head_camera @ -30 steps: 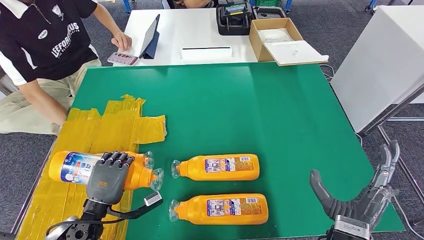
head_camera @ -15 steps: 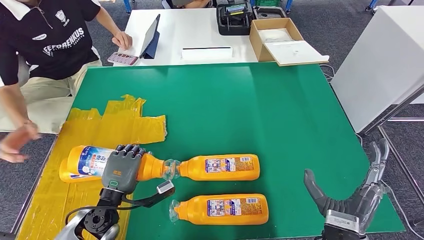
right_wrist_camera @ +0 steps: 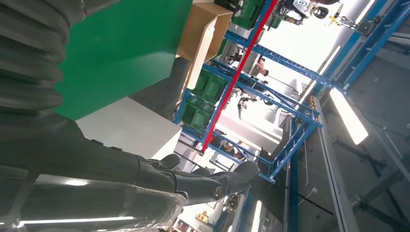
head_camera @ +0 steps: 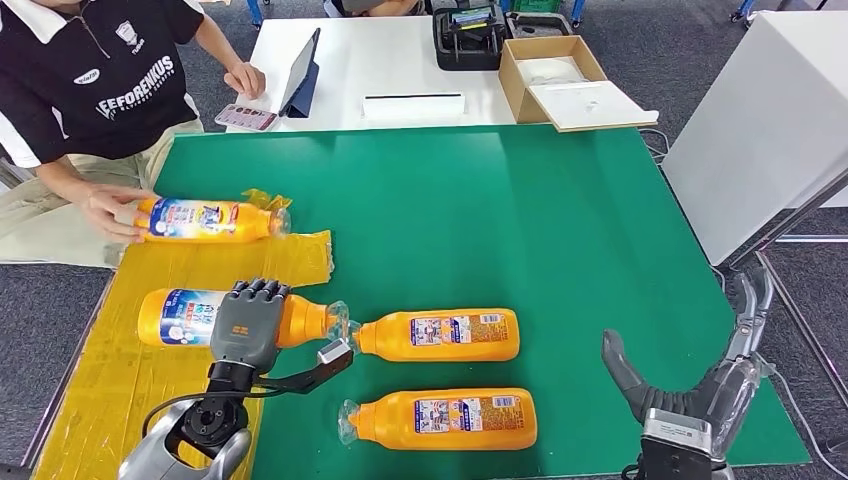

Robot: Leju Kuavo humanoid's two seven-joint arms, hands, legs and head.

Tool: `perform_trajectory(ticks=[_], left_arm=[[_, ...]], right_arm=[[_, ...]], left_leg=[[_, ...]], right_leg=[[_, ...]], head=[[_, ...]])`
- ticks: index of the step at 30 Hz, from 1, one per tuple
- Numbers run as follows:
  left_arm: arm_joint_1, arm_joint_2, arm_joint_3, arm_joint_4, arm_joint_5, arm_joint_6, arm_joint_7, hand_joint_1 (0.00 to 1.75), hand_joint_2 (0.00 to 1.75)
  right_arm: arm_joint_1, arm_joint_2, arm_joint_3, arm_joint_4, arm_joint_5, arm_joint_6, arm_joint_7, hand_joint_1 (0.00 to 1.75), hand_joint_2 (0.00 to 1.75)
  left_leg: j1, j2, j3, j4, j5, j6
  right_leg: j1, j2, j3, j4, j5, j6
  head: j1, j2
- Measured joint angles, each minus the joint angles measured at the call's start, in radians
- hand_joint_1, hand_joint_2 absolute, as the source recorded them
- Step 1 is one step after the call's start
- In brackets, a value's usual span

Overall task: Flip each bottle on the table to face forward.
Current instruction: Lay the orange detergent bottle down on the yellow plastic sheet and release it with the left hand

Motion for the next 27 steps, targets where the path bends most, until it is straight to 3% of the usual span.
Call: perform_trajectory(ticks=[7, 11, 15, 27], left_arm=[[-0.016, -0.006, 0.002, 0.019, 0.000, -0.008, 0.008, 1.75, 1.75], [-0.101, -0.030, 0.025, 0.122, 0.000, -0.015, 0.019, 1.75, 1.75], [-0.155, -0.047, 0.039, 0.199, 0.000, -0.004, 0.018, 1.75, 1.75], [-0.185, -0.066, 0.139, 0.327, 0.000, 0.044, -0.015, 1.75, 1.75]], right_arm=[[-0.001, 0.011, -0.003, -0.008, 0.021, 0.019, 0.012, 0.00, 1.75], [-0.012, 0.061, -0.019, -0.040, 0.098, 0.098, 0.052, 0.00, 1.75], [-0.017, 0.092, -0.033, -0.062, 0.112, 0.116, 0.061, 0.00, 1.75], [-0.017, 0.114, -0.047, -0.054, 0.089, 0.141, 0.034, 0.00, 1.75]], left_leg=[[0.000, 0.000, 0.000, 0.000, 0.000, 0.000], [0.000, -0.001, 0.000, 0.000, 0.002, 0.002], [0.000, -0.001, 0.000, 0.000, 0.002, 0.001], [0.000, 0.000, 0.000, 0.000, 0.002, 0.001]], right_leg=[[0.000, 0.000, 0.000, 0.000, 0.000, 0.000], [0.000, -0.001, 0.000, 0.000, 0.001, 0.000], [0.000, -0.001, 0.000, 0.000, 0.001, 0.000], [0.000, -0.001, 0.000, 0.000, 0.001, 0.000]], head=[[0.000, 0.000], [0.000, 0.000], [0.000, 0.000], [0.000, 0.000]])
